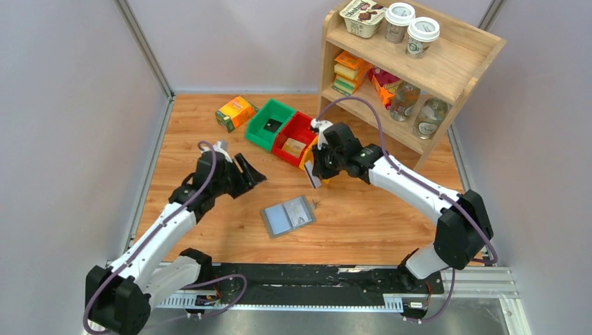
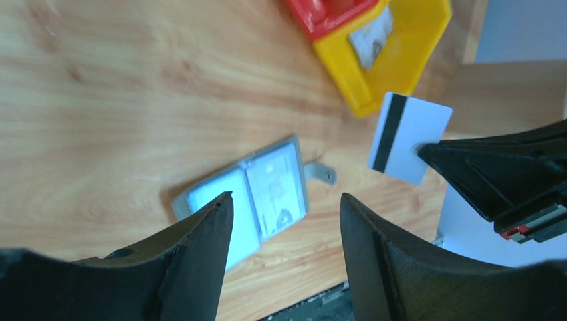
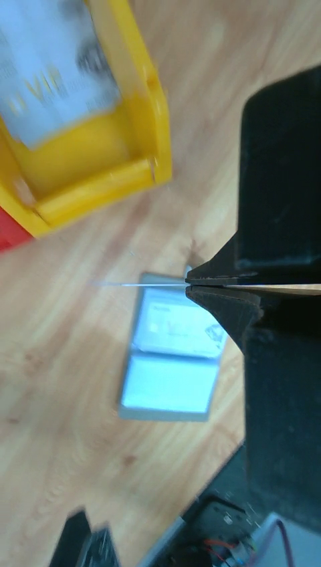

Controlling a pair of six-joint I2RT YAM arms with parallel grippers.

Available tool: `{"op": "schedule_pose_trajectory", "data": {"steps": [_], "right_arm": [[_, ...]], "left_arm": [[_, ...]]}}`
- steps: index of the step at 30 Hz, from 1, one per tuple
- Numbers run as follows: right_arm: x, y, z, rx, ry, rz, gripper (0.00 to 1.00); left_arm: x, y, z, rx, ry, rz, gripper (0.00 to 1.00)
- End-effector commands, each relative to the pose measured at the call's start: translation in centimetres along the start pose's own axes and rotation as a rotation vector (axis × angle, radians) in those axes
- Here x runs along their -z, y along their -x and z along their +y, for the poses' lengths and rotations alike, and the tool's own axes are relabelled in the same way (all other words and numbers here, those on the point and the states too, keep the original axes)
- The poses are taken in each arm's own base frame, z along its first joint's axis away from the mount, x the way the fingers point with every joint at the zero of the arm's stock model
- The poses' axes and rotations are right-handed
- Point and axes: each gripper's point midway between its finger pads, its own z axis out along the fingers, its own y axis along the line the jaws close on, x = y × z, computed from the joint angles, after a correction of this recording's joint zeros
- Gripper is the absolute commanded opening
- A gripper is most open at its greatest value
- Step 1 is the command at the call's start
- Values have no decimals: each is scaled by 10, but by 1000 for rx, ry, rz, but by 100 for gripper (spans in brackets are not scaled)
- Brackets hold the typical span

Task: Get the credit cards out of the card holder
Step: Remove the credit card from the card holder, then place the credit card in the storage box.

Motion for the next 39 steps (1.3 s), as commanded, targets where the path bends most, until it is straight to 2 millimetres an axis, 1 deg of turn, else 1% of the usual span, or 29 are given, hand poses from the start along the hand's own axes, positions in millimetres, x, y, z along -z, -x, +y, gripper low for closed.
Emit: {"op": "schedule_pose_trajectory", "data": {"steps": [1,2,3,4,5,6,7,8,9,10,11,13,14,15,16,17,19,22,23,24,26,29,36,39], "right_arm": [[30,40,-37,170,-272,-59,0],[30,45,-45,198,-322,-60,0],[32,51,-50,232,-364,-62,0],[32,55,-57,262,-417,-59,0],[32,59,-62,286,-461,-62,0],[29,62,-67,352,-506,-49,0],[27,65,-72,390,-551,-49,0],[24,68,-74,435,-584,-45,0],[20,71,-75,476,-615,-49,0],[16,74,-76,522,-643,-52,0],[9,73,-77,571,-667,-52,0],[-1,78,-78,641,-709,-72,0],[-7,80,-78,669,-728,-81,0],[-11,82,-79,694,-748,-86,0],[-16,84,-78,713,-759,-96,0],[-20,86,-77,732,-765,-103,0],[-29,89,-75,781,-773,-108,0],[-44,84,-80,835,-797,-67,0],[-47,82,-84,853,-819,-49,0],[-50,80,-87,868,-835,-36,0],[-54,74,-93,888,-849,-19,0],[-55,67,-96,897,-852,-2,0],[-39,66,-95,899,-838,-21,0],[-38,65,-94,910,-830,-23,0]], "left_arm": [[39,25,12,-138,65,40,68],[46,23,18,-140,85,64,68],[56,38,15,-152,72,34,68],[62,37,20,-158,89,47,68],[73,49,20,-182,92,6,68],[81,52,28,-174,123,-1,68],[91,63,27,-225,142,-52,68],[99,65,33,-239,185,-67,68],[110,74,35,-291,223,-125,68],[120,80,37,-333,250,-156,68],[131,87,40,-356,291,-218,68],[146,94,48,-396,352,-271,68],[153,99,59,-398,426,-300,68],[157,101,62,-398,446,-321,68],[157,101,70,-388,482,-331,68],[159,102,72,-382,488,-347,68],[154,101,77,-377,492,-356,68],[142,95,87,-371,495,-336,68],[139,93,89,-369,493,-329,68],[138,91,87,-375,478,-320,68],[137,93,86,-383,477,-323,68],[138,93,88,-379,484,-323,68],[137,91,88,-375,482,-319,68],[136,91,88,-376,477,-320,68]]}}
